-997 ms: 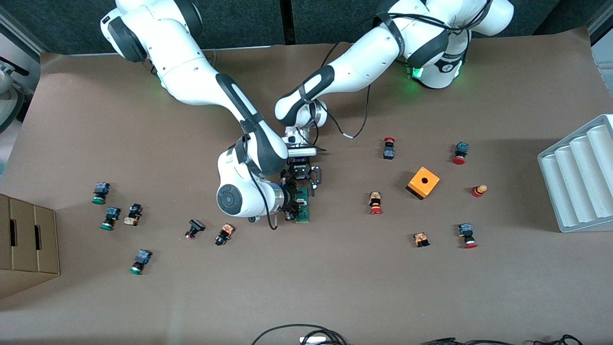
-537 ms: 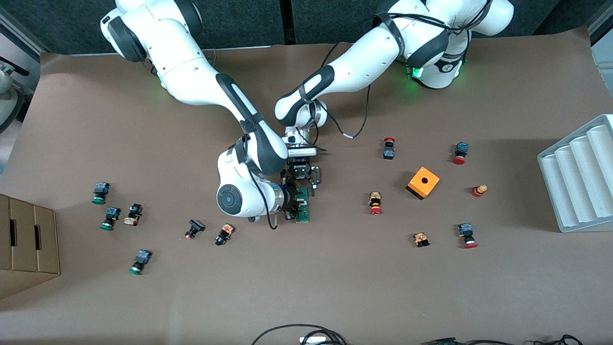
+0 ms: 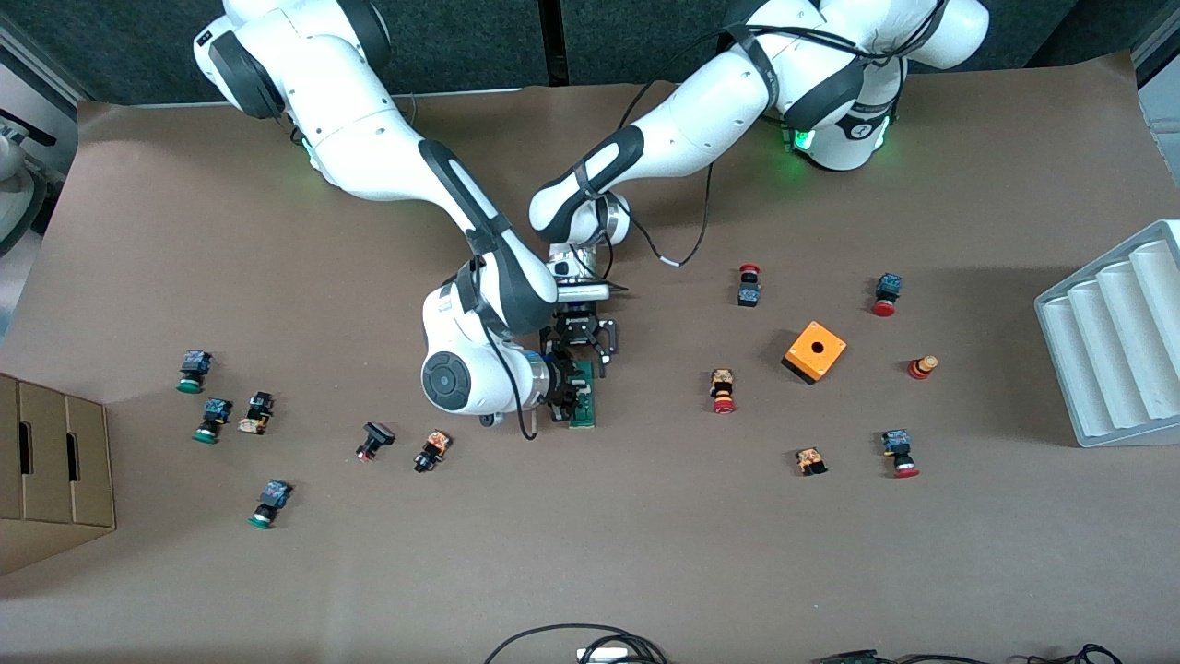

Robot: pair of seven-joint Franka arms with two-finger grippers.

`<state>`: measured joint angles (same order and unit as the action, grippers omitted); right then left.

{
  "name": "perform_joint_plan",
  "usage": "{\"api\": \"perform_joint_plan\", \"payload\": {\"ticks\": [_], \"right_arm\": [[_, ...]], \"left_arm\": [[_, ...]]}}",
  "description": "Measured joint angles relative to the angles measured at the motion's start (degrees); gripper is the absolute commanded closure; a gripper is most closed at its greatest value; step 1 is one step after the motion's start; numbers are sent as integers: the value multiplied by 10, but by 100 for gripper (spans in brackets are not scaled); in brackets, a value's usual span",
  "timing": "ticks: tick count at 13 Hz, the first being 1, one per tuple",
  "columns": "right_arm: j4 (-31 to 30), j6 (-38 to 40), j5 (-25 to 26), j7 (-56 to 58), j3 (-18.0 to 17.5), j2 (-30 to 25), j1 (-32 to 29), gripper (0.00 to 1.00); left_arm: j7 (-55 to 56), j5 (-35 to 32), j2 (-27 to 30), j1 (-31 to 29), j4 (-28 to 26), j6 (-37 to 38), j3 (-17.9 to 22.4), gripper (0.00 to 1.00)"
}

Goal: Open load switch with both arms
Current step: 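Swing the white lever over onto the switch body with the right gripper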

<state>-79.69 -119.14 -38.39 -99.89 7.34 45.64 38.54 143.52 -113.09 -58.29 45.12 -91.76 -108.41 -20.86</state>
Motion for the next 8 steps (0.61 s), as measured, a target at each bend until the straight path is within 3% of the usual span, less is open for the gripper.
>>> {"api": "perform_joint_plan", "payload": {"ticks": [8], "right_arm": [[-12,0,21,0,-1,0,11,78]], "left_arm": [[0,0,0,0,-1,0,0,18]]}}
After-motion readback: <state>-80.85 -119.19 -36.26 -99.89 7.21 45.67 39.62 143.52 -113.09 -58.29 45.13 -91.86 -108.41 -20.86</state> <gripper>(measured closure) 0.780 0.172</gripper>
